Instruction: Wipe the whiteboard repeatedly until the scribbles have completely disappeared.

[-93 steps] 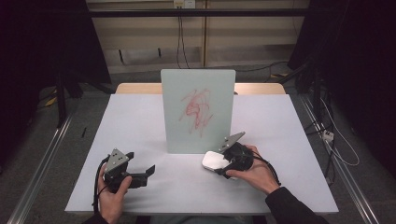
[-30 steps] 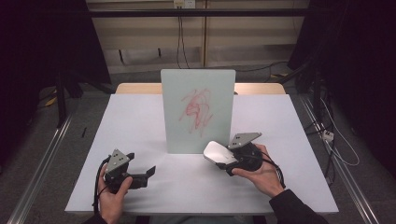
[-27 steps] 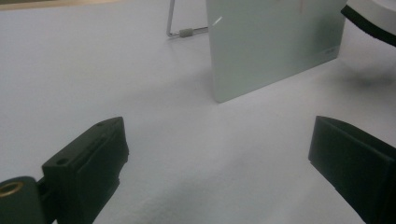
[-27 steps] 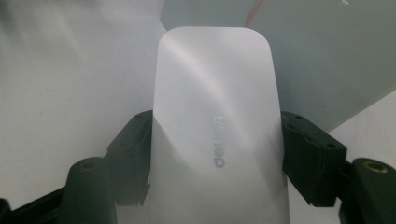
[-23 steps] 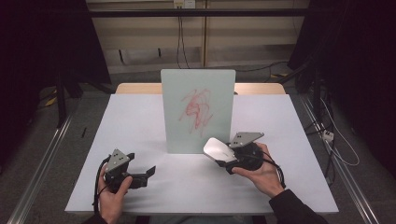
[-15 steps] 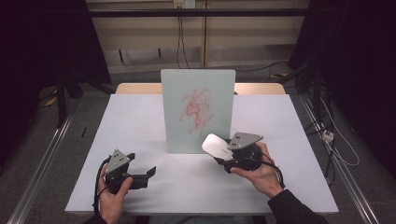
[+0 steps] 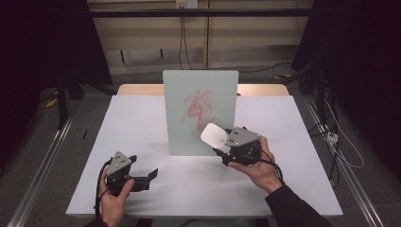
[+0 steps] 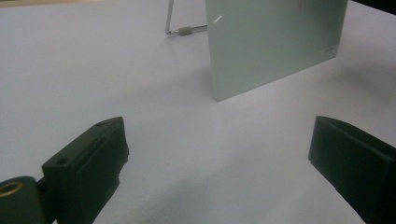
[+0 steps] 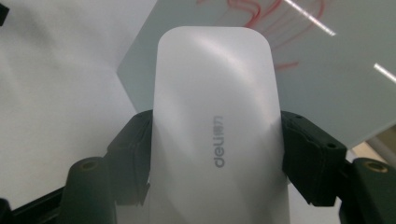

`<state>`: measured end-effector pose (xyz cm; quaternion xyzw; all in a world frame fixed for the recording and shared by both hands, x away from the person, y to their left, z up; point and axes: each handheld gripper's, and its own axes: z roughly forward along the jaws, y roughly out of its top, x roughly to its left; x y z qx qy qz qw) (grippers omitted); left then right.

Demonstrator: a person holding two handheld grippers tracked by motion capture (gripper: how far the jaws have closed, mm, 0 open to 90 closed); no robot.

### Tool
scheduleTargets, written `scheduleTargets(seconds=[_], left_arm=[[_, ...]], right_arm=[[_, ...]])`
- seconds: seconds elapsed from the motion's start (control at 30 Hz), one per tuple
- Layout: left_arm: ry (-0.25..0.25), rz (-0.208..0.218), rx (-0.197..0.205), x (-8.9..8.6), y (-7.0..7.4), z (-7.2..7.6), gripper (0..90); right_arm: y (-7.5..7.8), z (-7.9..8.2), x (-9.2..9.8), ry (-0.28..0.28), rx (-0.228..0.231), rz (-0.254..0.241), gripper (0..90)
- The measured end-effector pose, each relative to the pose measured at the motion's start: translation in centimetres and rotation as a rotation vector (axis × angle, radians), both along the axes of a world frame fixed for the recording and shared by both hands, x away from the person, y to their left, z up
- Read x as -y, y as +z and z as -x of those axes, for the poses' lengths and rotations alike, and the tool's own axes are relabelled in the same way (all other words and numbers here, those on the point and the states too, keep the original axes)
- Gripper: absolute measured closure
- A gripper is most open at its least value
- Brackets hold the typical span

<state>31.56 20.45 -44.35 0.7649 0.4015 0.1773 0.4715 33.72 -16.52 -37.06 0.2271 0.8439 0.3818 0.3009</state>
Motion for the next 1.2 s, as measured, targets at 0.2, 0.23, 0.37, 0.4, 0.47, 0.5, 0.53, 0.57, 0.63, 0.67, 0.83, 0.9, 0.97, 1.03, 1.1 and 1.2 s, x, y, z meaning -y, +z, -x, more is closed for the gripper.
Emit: scheduleTargets(seconds=[0.2, 0.23, 0.37, 0.4, 0.47, 0.5, 0.53, 0.57, 0.63, 0.67, 0.83, 0.9, 0.97, 1.03, 1.1, 1.2], left_arm=[[0.007, 0.006, -0.001, -0.1, 0.0, 0.0, 4.5], [0.007, 0.006, -0.001, -0.1, 0.0, 0.0, 4.5], [0.007, 0.0, -0.001, -0.1, 0.0, 0.1, 4.5], [0.005, -0.003, 0.003, -0.1, 0.0, 0.0, 4.5], [0.007, -0.003, 0.003, -0.1, 0.1, 0.0, 4.5], [0.004, -0.004, 0.003, -0.1, 0.1, 0.0, 4.5], [0.004, -0.004, 0.003, -0.1, 0.1, 0.0, 4.5], [-0.001, -0.006, 0.004, 0.1, 0.1, 0.0, 4.5], [-0.004, -0.009, 0.006, 0.1, 0.1, 0.0, 4.5], [-0.004, -0.006, 0.006, 0.1, 0.2, 0.1, 4.5], [-0.006, -0.005, 0.009, 0.0, 0.2, 0.1, 4.5], [-0.003, -0.008, 0.009, 0.0, 0.2, 0.1, 4.5], [-0.009, -0.009, 0.003, -0.1, 0.2, 0.1, 4.5], [-0.006, -0.007, 0.006, 0.0, 0.2, 0.1, 4.5], [-0.006, -0.004, 0.008, 0.0, 0.2, 0.1, 4.5], [-0.007, -0.001, 0.005, 0.1, 0.2, 0.1, 4.5]], right_arm=[[1.0, -0.8, -0.7, -0.018, 0.135, -0.015, 31.5], [1.2, -1.0, -0.7, -0.023, 0.146, -0.017, 31.5], [1.8, -2.0, -1.3, -0.021, 0.176, -0.01, 31.5], [2.0, -2.2, -1.5, -0.015, 0.185, -0.011, 31.6], [2.4, -2.5, -1.8, -0.014, 0.202, -0.023, 31.6], [2.6, -2.7, -1.9, -0.016, 0.212, -0.017, 31.5], [2.9, -3.0, -2.0, -0.011, 0.218, -0.017, 31.6], [3.1, -3.3, -2.1, -0.013, 0.223, -0.019, 31.5], [3.6, -3.8, -2.3, -0.016, 0.244, -0.008, 31.5], [3.8, -4.0, -2.4, -0.021, 0.248, -0.012, 31.5], [4.4, -4.9, -2.7, -0.037, 0.275, -0.008, 31.5], [4.5, -5.1, -2.8, -0.041, 0.287, -0.006, 31.5], [4.3, -5.1, -2.9, -0.042, 0.288, -0.009, 31.5], [4.3, -5.2, -3.0, -0.038, 0.289, 0.003, 31.5], [4.4, -5.3, -3.0, -0.051, 0.311, -0.015, 31.5], [4.5, -5.7, -2.8, -0.059, 0.326, -0.013, 31.5]])
